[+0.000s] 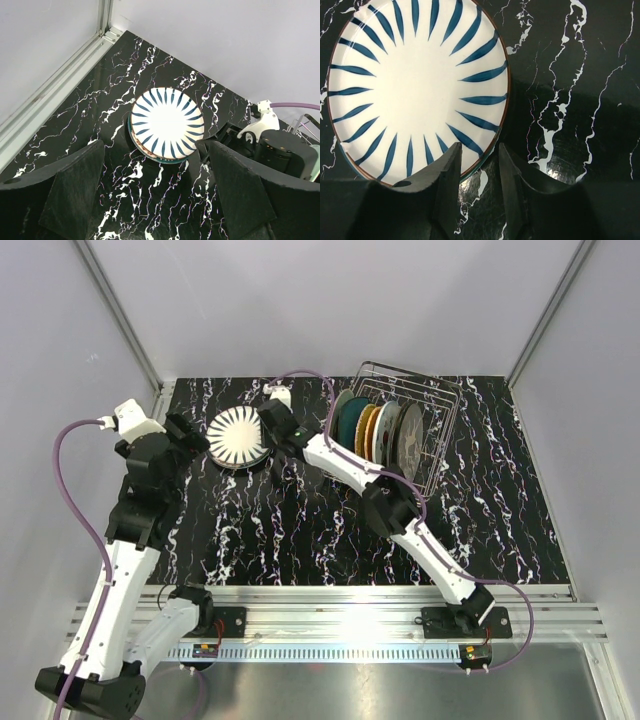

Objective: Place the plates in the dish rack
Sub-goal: Grab a plate with the right arm, then pass the plate from the right arm to the left

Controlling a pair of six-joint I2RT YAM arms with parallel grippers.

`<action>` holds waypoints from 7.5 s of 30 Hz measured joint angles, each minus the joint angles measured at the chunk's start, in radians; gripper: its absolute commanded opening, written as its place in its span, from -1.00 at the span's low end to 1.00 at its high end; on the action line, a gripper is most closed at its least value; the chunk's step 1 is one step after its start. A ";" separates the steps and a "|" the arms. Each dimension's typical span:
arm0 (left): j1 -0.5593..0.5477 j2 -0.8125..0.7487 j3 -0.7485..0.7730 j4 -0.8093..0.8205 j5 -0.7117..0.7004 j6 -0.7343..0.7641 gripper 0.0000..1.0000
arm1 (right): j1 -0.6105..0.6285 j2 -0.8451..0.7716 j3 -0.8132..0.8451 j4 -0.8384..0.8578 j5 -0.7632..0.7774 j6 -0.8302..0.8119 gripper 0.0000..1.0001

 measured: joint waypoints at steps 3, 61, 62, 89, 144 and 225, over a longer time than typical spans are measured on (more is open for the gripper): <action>0.000 0.000 0.000 0.000 0.001 0.000 0.77 | 0.000 0.019 0.008 0.007 0.004 0.014 -0.14; 0.046 0.114 -0.004 0.007 0.159 -0.039 0.92 | 0.004 -0.246 -0.252 -0.024 0.093 0.045 -1.00; 0.046 0.119 -0.005 0.008 0.167 -0.043 0.93 | 0.004 -0.257 -0.258 -0.024 0.088 0.050 -1.00; 0.372 0.169 -0.468 0.241 0.943 -0.518 0.90 | 0.004 -0.391 -0.456 -0.055 0.017 0.133 -1.00; 0.218 0.391 -0.547 0.463 0.777 -0.658 0.66 | 0.002 -0.543 -0.668 -0.092 -0.203 0.222 -1.00; 0.189 0.149 -0.080 -0.058 0.523 -0.152 -1.00 | 0.021 -1.582 -1.508 0.064 -0.213 -0.062 -0.88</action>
